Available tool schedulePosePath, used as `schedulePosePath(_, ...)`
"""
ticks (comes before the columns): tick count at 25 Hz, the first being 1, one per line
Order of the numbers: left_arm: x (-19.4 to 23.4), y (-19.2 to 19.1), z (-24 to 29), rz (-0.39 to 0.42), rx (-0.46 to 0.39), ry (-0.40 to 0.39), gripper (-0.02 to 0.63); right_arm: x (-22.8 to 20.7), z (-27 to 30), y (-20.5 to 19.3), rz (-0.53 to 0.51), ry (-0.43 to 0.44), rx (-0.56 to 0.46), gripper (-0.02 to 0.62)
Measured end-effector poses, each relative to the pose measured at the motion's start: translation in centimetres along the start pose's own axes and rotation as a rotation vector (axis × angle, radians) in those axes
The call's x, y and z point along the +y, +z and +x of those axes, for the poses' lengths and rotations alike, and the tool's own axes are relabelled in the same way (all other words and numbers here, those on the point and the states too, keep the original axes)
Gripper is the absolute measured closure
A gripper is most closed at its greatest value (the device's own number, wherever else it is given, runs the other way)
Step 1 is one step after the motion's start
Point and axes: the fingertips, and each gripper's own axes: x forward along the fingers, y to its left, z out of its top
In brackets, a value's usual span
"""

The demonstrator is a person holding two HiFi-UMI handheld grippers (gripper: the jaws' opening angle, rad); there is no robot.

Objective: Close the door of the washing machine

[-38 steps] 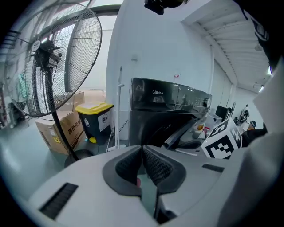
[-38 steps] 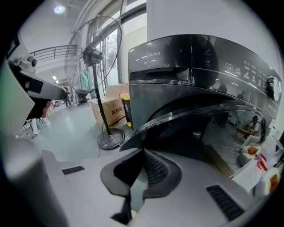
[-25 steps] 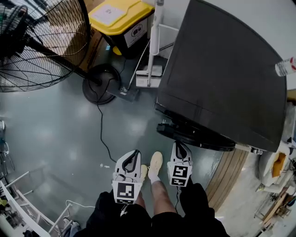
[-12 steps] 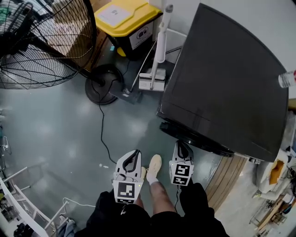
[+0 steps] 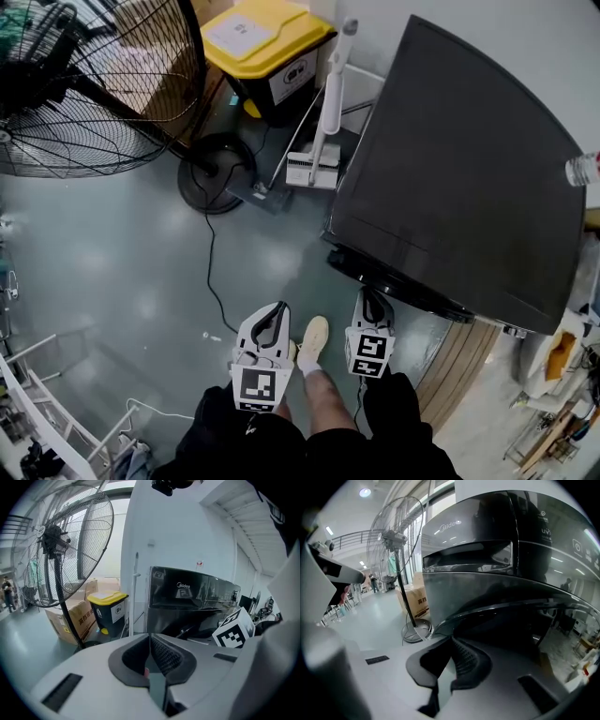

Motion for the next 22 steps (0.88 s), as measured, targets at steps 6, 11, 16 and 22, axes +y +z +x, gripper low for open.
schedulePosePath(6,0.2,-0.1,-0.8,0.014,-0.004,0.007,0.577,0.1,0.1,0.3,-0.006,-0.007,-0.01,0.578)
schedulePosePath(11,0.2,1.7,-2.8,0.019,-0.044,-0.002,0.577,0.4,-2.0,2.1,0.016,-0.03,-0.056,0.578)
schedulePosePath(16,0.2,5.4,-6.4,0.065,-0.112,-0.021,0.577,1.8,-6.2,6.0,-0.003,-0.052,-0.124,0.578)
schedulePosePath(22,0.2,10.7,-13.0,0.117,-0.212,-0.044,0.577,3.5,-14.3,12.0,0.023,-0.091,-0.233,0.578)
